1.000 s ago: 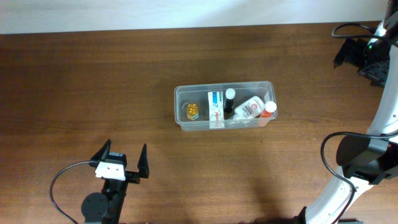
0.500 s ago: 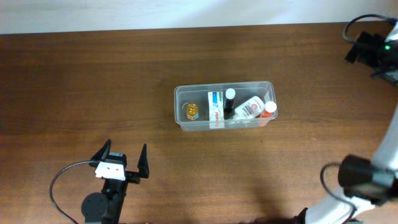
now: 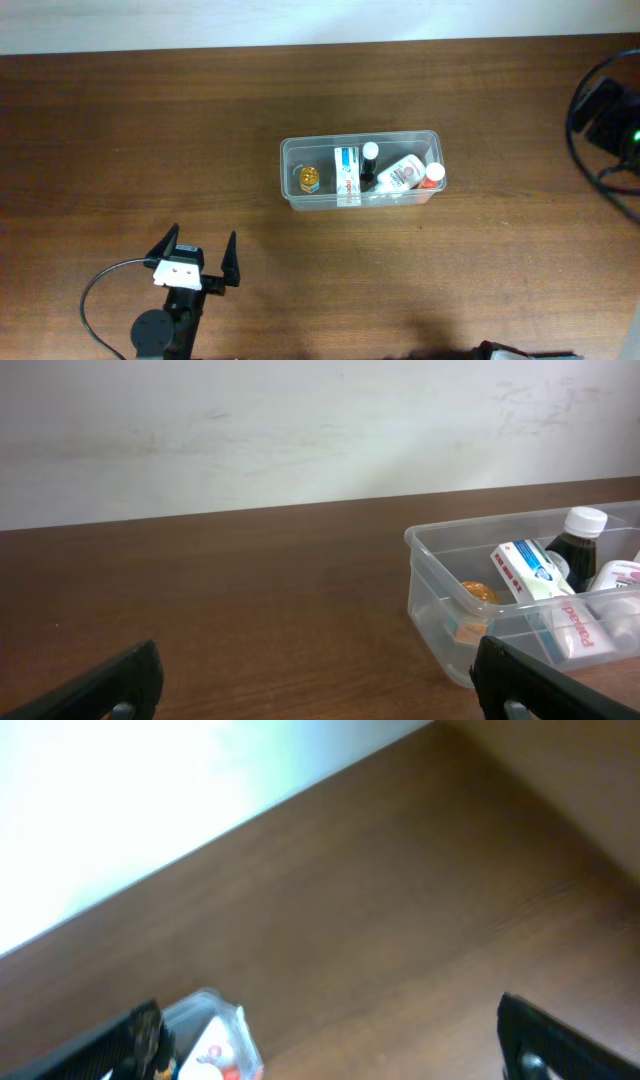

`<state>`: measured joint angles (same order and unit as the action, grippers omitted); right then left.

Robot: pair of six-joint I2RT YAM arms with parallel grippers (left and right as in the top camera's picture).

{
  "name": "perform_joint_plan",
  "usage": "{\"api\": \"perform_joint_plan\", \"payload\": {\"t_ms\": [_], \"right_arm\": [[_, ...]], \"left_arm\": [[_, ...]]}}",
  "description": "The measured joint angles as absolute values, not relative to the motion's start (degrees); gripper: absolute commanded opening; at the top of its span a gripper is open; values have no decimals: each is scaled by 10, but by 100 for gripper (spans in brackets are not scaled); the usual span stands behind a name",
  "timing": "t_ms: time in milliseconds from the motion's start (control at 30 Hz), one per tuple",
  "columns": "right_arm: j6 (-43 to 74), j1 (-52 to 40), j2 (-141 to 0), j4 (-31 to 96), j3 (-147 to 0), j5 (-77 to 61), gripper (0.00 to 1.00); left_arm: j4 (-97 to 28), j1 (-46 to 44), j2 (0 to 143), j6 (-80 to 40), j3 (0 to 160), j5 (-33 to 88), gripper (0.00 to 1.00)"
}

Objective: Pack container

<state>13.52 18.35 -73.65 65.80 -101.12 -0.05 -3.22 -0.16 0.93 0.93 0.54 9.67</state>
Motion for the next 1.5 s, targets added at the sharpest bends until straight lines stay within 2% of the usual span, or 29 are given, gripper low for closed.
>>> {"api": "perform_joint_plan", "payload": {"t_ms": [233, 400, 633, 867, 1133, 1500], "right_arm": [[136, 76, -538, 464, -753, -11, 98], [135, 31, -386, 359, -562, -13, 98], [135, 23, -220, 220, -322, -24, 98], [135, 22, -97, 88, -143, -52, 98], [134, 22, -48, 14, -50, -74, 98], [76, 22, -8, 10, -28, -99, 98]], "left_arm": [[-32, -2, 8, 10, 6, 97, 99], [-33, -2, 8, 10, 6, 97, 99], [-32, -2, 8, 10, 6, 97, 99], [-33, -2, 8, 10, 6, 97, 99], [-33, -2, 8, 10, 6, 97, 99], [-33, -2, 8, 10, 6, 97, 99]]}}
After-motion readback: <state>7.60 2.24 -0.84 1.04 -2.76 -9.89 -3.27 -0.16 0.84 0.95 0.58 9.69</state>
